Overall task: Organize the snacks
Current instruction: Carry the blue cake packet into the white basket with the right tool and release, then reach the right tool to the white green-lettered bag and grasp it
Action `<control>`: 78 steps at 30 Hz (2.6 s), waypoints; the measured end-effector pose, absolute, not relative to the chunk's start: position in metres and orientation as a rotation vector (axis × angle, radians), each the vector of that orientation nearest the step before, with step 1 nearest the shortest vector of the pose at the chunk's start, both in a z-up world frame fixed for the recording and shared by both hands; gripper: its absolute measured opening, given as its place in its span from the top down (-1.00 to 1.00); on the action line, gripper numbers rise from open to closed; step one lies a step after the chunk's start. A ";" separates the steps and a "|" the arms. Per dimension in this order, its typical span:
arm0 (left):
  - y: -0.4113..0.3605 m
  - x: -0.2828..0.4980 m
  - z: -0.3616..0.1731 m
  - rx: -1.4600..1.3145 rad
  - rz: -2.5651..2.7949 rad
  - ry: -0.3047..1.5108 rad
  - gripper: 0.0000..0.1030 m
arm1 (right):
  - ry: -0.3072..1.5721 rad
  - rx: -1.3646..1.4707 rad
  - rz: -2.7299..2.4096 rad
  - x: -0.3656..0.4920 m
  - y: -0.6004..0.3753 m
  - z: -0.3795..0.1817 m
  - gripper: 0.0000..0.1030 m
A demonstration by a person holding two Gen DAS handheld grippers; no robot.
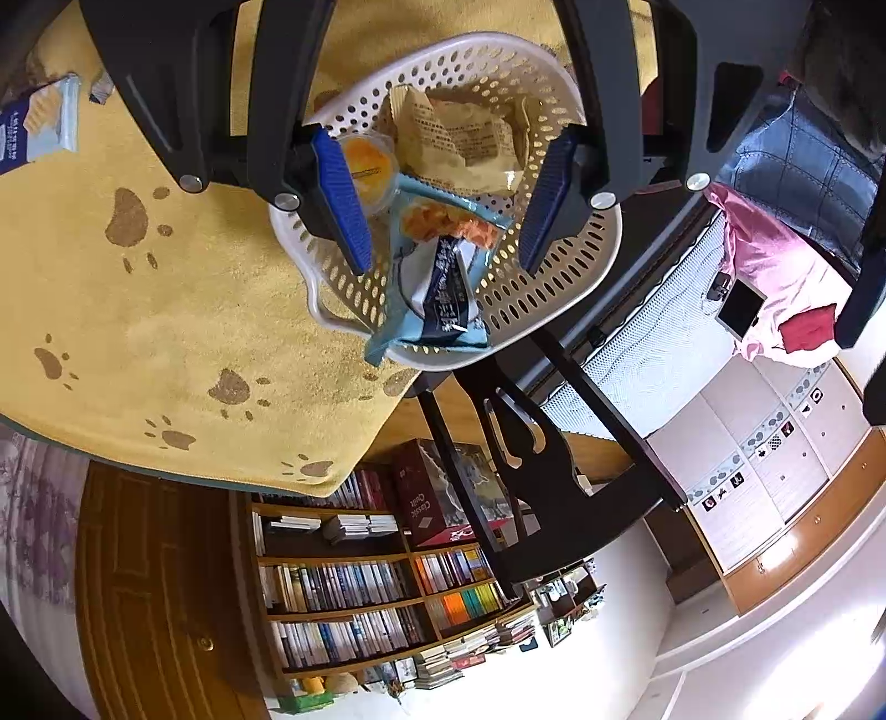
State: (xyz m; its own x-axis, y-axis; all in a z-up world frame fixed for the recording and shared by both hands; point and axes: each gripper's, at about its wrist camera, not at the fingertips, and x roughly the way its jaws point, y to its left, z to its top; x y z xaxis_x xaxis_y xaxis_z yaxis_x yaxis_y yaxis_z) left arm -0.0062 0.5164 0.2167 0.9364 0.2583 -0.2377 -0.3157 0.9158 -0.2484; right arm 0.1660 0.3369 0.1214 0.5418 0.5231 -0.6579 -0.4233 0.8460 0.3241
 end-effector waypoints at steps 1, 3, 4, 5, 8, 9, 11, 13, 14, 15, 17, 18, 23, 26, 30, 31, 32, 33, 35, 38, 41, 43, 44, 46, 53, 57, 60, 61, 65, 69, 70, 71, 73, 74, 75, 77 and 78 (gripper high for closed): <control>0.516 -0.006 0.217 -0.289 0.297 0.202 -0.67 | 0.826 0.133 0.563 0.165 0.336 0.121 -0.09; 0.516 -0.006 0.217 -0.288 0.296 0.202 -0.67 | 0.832 0.134 0.559 0.164 0.333 0.118 -0.09; 0.515 -0.005 0.217 -0.286 0.295 0.203 -0.67 | 0.833 0.135 0.557 0.163 0.332 0.117 -0.09; 0.514 -0.005 0.217 -0.284 0.293 0.203 -0.67 | 0.834 0.136 0.553 0.162 0.330 0.115 -0.09; 0.510 -0.004 0.218 -0.276 0.285 0.204 -0.68 | 0.836 0.140 0.541 0.160 0.322 0.114 -0.09; 0.510 -0.004 0.218 -0.273 0.284 0.204 -0.68 | 0.836 0.142 0.536 0.159 0.319 0.113 -0.09; 0.508 -0.004 0.218 -0.270 0.280 0.205 -0.68 | 0.837 0.149 0.525 0.159 0.312 0.112 -0.09; 0.507 -0.004 0.217 -0.267 0.279 0.207 -0.68 | 0.839 0.158 0.508 0.159 0.303 0.110 -0.09; 0.506 -0.003 0.217 -0.267 0.278 0.208 -0.68 | 0.840 0.160 0.501 0.159 0.300 0.110 -0.09; 0.506 -0.004 0.217 -0.266 0.277 0.208 -0.68 | 0.841 0.163 0.491 0.159 0.296 0.109 -0.09; 0.505 -0.004 0.218 -0.263 0.275 0.207 -0.68 | 0.843 0.166 0.475 0.159 0.289 0.107 -0.09; 0.504 -0.004 0.217 -0.262 0.273 0.208 -0.68 | 0.845 0.164 0.462 0.160 0.284 0.106 -0.09; 0.497 -0.002 0.217 -0.246 0.262 0.211 -0.80 | 0.848 0.121 0.409 0.161 0.264 0.102 -0.09; 0.489 -0.001 0.216 -0.226 0.253 0.212 -0.80 | 0.845 0.127 0.374 0.161 0.244 0.103 -0.09; 0.479 0.000 0.215 -0.203 0.236 0.218 -0.80 | 0.839 0.160 0.332 0.159 0.213 0.102 -0.09; 0.476 0.000 0.215 -0.196 0.231 0.220 -0.80 | 0.839 0.163 0.323 0.158 0.207 0.102 -0.09; 0.472 0.001 0.214 -0.188 0.225 0.221 -0.81 | 0.839 0.165 0.315 0.158 0.202 0.101 -0.09; 0.470 0.002 0.214 -0.182 0.221 0.223 -0.81 | 0.840 0.162 0.305 0.156 0.197 0.101 -0.09; 0.463 0.003 0.213 -0.167 0.209 0.226 -0.86 | 0.842 0.149 0.286 0.156 0.187 0.100 -0.10; 0.457 0.003 0.212 -0.151 0.199 0.231 -0.91 | 0.843 0.118 0.242 0.159 0.171 0.100 -0.28; 0.452 0.004 0.211 -0.145 0.199 0.234 -0.94 | 0.841 0.114 0.183 0.164 0.145 0.101 -0.32; 0.451 0.005 0.210 -0.141 0.195 0.237 -0.94 | 0.841 0.121 0.147 0.168 0.126 0.101 -0.32; 0.449 0.005 0.210 -0.139 0.194 0.238 -0.94 | 0.840 0.120 0.130 0.169 0.117 0.101 -0.32; 0.447 0.006 0.210 -0.134 0.191 0.241 -0.94 | 0.840 0.113 0.091 0.174 0.097 0.101 -0.37; 0.435 0.010 0.206 -0.105 0.176 0.252 -0.94 | 0.871 0.125 -0.002 0.188 0.041 0.091 -0.40; 0.427 0.013 0.204 -0.085 0.159 0.261 -0.94 | 0.916 0.155 -0.020 0.201 0.016 0.079 -0.40; 0.422 0.014 0.203 -0.069 0.150 0.267 -0.94 | 0.946 0.164 -0.036 0.211 0.007 0.069 -0.40; 0.420 0.015 0.202 -0.063 0.148 0.268 -0.94 | 0.954 0.162 -0.039 0.214 0.006 0.066 -0.40; 0.414 0.017 0.200 -0.044 0.138 0.274 -0.94 | 0.980 0.148 -0.030 0.222 0.004 0.056 -0.40; 0.410 0.021 0.199 -0.032 0.134 0.281 -0.94 | 1.007 0.088 0.005 0.230 0.013 0.050 -0.40; 0.409 0.021 0.198 -0.030 0.134 0.282 -0.94 | 1.012 0.071 0.014 0.232 0.015 0.049 -0.40; 0.408 0.021 0.198 -0.027 0.133 0.283 -0.94 | 1.013 0.058 0.021 0.234 0.017 0.048 -0.40; 0.407 0.021 0.198 -0.023 0.131 0.285 -0.94 | 1.015 0.033 0.031 0.237 0.019 0.045 -0.40; 0.407 0.021 0.198 -0.021 0.131 0.286 -0.94 | 1.023 0.023 0.033 0.239 0.019 0.041 -0.40; 0.406 0.022 0.198 -0.020 0.131 0.288 -0.94 | 1.030 0.019 0.036 0.240 0.019 0.040 -0.40; 0.405 0.023 0.197 -0.016 0.130 0.292 -0.94 | 1.045 0.012 0.047 0.243 0.019 0.036 -0.40; 0.405 0.024 0.197 -0.014 0.130 0.294 -0.94 | 1.054 0.004 0.050 0.245 0.019 0.034 -0.40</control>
State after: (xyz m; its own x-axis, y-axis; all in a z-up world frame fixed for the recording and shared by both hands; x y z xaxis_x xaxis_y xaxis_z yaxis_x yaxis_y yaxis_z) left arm 0.0243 0.4048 0.1965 0.9488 0.1260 -0.2897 -0.1301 0.9915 0.0054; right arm 0.2452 0.0193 0.0339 0.4928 0.0430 -0.8691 -0.0393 0.9989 0.0271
